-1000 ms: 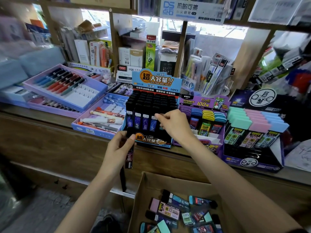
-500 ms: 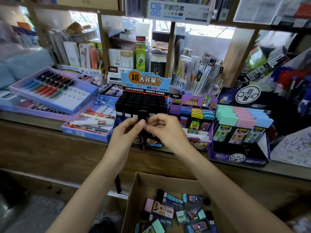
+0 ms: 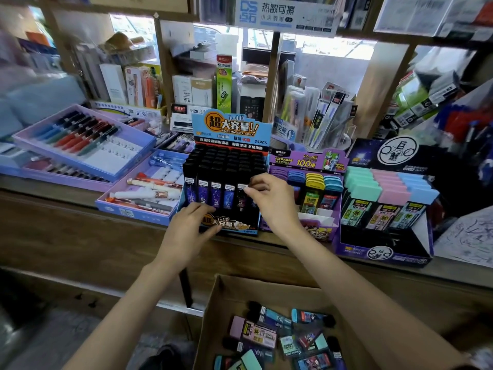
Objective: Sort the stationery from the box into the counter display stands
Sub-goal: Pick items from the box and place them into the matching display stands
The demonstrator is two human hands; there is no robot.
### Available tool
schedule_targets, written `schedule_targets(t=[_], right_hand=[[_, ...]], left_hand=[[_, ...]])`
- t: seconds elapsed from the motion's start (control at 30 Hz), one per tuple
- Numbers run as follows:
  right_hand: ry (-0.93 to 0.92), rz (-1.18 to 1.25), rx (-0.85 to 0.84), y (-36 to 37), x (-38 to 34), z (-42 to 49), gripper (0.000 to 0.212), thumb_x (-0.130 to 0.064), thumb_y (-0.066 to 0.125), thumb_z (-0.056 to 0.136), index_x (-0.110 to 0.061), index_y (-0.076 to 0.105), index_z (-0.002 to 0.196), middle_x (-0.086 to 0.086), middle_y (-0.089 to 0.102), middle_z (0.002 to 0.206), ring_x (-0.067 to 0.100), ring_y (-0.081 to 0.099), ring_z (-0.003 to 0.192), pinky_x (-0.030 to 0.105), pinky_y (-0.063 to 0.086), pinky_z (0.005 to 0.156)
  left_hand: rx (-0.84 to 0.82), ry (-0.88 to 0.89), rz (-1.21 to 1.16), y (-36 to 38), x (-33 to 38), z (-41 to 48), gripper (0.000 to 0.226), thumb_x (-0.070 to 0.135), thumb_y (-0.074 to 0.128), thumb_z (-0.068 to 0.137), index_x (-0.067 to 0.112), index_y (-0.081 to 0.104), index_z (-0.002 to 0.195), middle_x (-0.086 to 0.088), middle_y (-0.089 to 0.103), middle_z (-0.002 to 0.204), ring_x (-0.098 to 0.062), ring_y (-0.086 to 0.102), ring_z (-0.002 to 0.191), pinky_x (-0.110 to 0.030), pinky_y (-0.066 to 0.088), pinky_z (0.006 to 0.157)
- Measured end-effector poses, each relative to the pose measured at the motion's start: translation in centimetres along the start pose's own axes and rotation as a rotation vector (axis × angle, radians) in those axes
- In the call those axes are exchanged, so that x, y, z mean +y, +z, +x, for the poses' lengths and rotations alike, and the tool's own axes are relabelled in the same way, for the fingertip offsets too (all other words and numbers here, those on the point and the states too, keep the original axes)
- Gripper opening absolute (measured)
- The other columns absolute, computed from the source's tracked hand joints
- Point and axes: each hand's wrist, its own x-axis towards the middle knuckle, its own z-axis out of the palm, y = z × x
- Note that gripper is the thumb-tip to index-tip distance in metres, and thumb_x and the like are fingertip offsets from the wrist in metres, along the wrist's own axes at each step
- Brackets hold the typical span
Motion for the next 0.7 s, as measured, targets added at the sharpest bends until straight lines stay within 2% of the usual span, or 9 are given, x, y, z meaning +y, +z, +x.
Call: schedule_targets(t=[0.17,0.3,0.4,0.53,0.63,0.7], right_hand=[[0.049,-0.038,0.023,0.6,0.6,0.1,0.016,-0.013,0.067,0.086,-0.007,0.068,0.101,0.005,0.069,0.089,0.015,0.066,0.085,0.035,0.057,0.082],[0.065,-0.107,0.013,0.8,0.2,0.5,0.02,-0.014,0.066,0.087,-0.003,0.068,0.103,0.011,0.071,0.094,0.021,0.067,0.085,0.035,0.055,0.084],[0.069,-0.186,-0.046,0.3,-0.5,0.5,0.021,-0.016,0.067,0.086,-0.001,0.068,0.101,0.012,0.07,0.094,0.023,0.067,0.088,0.034,0.054,0.084],[-0.002,-0.209,-0.14,-2.1,-1.0,-1.3,0.028,-0.017,0.066,0.088,-0.007,0.064,0.113,0.004,0.066,0.103,0.012,0.061,0.088,0.021,0.048,0.082],[-0.07,-0.216,-0.247,-4.6,-0.2,-4.1,0.024,-0.017,0.065,0.088,-0.013,0.065,0.111,-0.007,0.061,0.097,0.0,0.059,0.081,0.013,0.048,0.077],[-0.072,-0.233,-0.331,-6.2,1.1,-6.4,0.024,-0.016,0.064,0.088,-0.014,0.065,0.112,-0.01,0.061,0.095,-0.008,0.057,0.079,0.004,0.045,0.074]], left_hand=[[0.031,0.021,0.016,0.2,-0.2,0.0,0.036,0.026,0.068,0.085,0.012,0.061,0.118,-0.005,0.06,0.116,-0.024,0.056,0.106,-0.036,0.046,0.088],[0.023,0.006,0.007,0.2,0.0,-0.1,0.04,0.025,0.067,0.086,0.011,0.059,0.122,-0.007,0.058,0.121,-0.025,0.053,0.112,-0.037,0.044,0.093],[0.087,0.035,-0.025,-0.3,0.9,-0.8,0.039,0.018,0.067,0.086,0.008,0.058,0.122,-0.009,0.057,0.123,-0.025,0.051,0.116,-0.036,0.041,0.097],[0.103,0.094,-0.099,-1.2,2.2,-3.0,0.032,0.017,0.065,0.087,0.011,0.059,0.117,-0.002,0.057,0.116,-0.015,0.053,0.109,-0.03,0.044,0.09],[-0.004,0.113,-0.19,-0.5,3.2,-5.1,0.026,0.016,0.066,0.086,0.014,0.061,0.112,0.008,0.054,0.106,-0.004,0.053,0.099,-0.017,0.04,0.08],[-0.102,0.11,-0.213,1.1,3.5,-6.6,0.024,0.014,0.067,0.086,0.011,0.062,0.109,0.005,0.055,0.103,-0.006,0.056,0.094,-0.017,0.04,0.079]])
